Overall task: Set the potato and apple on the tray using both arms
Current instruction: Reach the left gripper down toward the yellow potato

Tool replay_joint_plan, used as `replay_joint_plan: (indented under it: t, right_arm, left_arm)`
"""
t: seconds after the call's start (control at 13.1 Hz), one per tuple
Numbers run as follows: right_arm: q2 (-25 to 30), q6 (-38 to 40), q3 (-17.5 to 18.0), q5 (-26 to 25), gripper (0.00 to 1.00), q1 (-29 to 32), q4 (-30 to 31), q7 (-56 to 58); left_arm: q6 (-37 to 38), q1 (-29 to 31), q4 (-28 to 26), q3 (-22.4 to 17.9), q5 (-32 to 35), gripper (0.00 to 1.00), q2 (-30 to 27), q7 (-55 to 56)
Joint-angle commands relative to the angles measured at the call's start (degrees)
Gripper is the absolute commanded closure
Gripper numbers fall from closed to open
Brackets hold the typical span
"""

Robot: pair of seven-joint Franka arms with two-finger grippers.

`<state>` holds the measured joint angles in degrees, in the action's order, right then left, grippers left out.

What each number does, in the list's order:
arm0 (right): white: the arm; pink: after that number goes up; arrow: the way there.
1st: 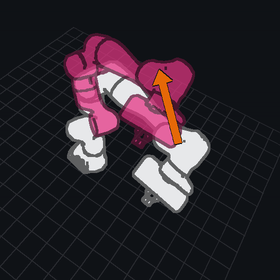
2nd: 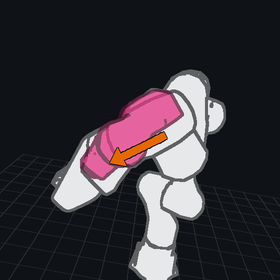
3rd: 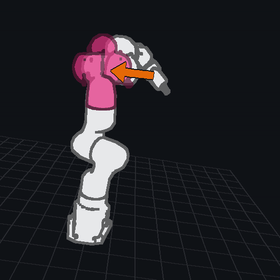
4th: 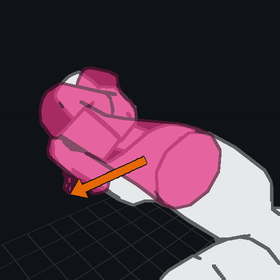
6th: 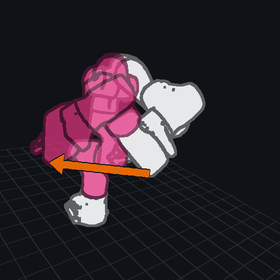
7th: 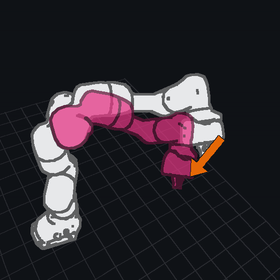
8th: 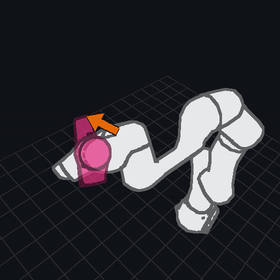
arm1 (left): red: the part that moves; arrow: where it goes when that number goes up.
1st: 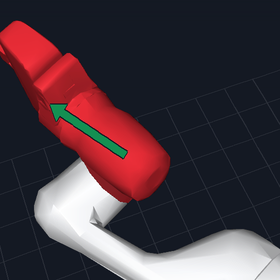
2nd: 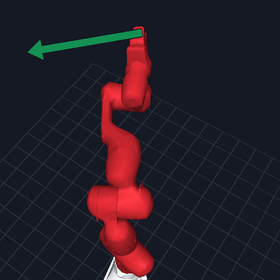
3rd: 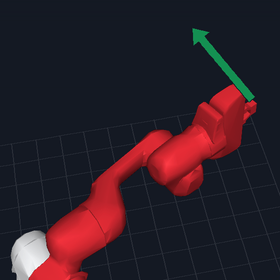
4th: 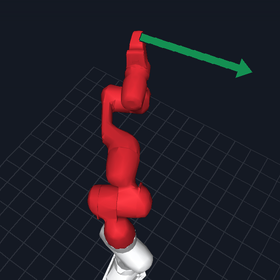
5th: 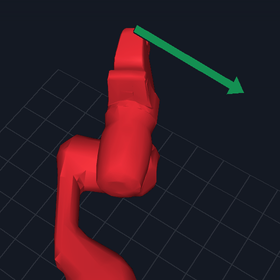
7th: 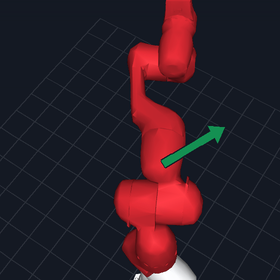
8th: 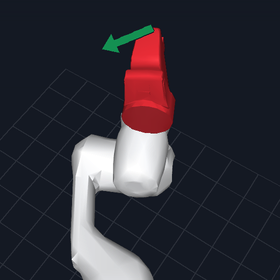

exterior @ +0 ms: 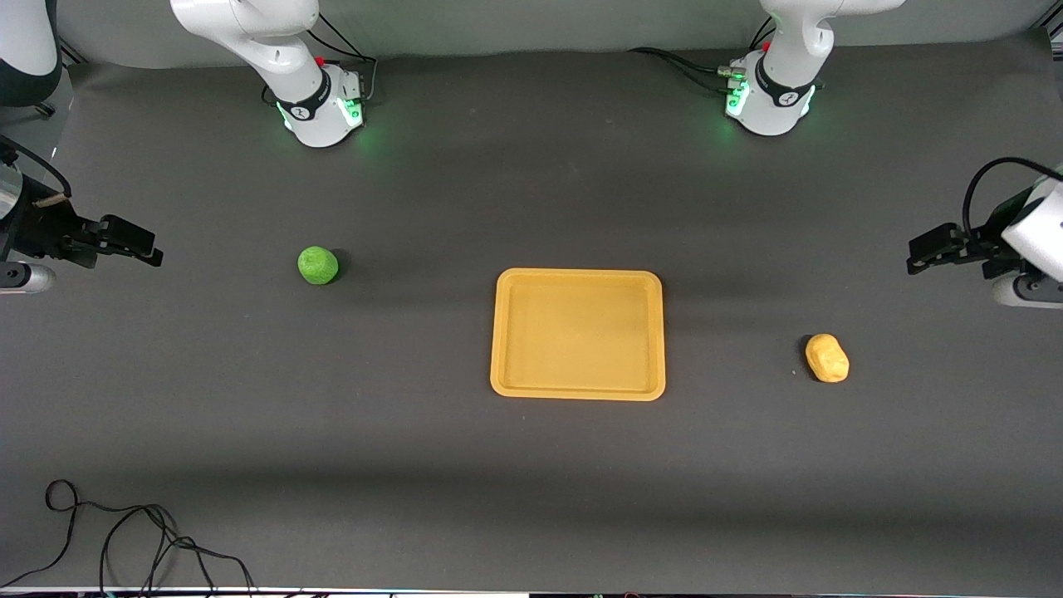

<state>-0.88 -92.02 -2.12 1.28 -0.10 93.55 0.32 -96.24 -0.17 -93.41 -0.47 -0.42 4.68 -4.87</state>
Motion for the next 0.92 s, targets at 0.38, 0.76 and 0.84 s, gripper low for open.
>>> replay_joint_plan:
  t: [0.38,0.76,0.84]
  right_arm:
    - [-0.7,0.6,-0.2,0.4,0.0,-0.2,-1.4,1.3]
    - [7.9,-1.9,-0.1,0.4,0.0,-2.0,9.9,1.2]
    - [11.1,-2.5,-0.1,0.4,0.0,-2.5,14.0,1.0]
  left_arm:
    - [-31.5,2.0,-21.5,0.1,0.7,0.0,6.2,-5.4]
    - [-36.8,2.5,-21.0,0.1,-0.2,0.0,17.9,-4.9]
    - [-38.7,2.3,-20.5,0.2,-0.5,0.0,19.8,-4.9]
